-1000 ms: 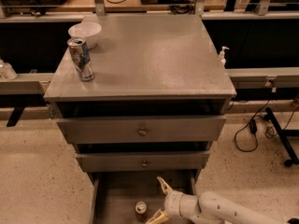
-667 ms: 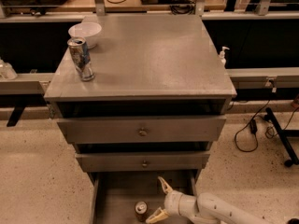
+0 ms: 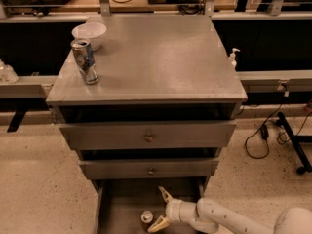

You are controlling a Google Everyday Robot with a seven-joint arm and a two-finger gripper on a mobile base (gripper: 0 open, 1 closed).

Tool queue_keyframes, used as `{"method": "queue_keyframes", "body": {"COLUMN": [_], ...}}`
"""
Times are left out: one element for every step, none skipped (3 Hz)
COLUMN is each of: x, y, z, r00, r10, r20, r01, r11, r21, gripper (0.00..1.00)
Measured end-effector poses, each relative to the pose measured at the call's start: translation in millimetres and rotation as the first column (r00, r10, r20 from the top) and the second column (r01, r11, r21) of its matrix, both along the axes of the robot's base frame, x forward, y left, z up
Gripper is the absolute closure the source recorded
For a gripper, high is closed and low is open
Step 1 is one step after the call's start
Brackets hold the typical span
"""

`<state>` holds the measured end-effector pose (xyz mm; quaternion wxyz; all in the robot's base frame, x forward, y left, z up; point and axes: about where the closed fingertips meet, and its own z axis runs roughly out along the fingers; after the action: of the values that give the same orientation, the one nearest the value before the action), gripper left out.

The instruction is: Pick orange can from bottom drawer and place on counter

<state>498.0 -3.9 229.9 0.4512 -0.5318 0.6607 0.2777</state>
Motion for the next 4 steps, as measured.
{"method": "queue_keyframes", "body": {"x": [5.4, 7.9, 8.6, 10.5], "y": [6.3, 10.2, 13.6, 9.4], "z": [-28.7, -51.5, -68.6, -81.0], "r00": [0.9997, 0.9988, 0.9978, 0.9996], "r10": [0.014, 0.023, 0.037, 0.007], "r20": [-0.022, -0.045, -0.055, -0.028], "r01": [-0.014, -0.020, -0.031, 0.000], "r11": [1.000, 0.998, 0.993, 0.969], "r21": [0.028, 0.051, 0.110, 0.247], "gripper": [0.00, 0.15, 0.38, 0.62]}}
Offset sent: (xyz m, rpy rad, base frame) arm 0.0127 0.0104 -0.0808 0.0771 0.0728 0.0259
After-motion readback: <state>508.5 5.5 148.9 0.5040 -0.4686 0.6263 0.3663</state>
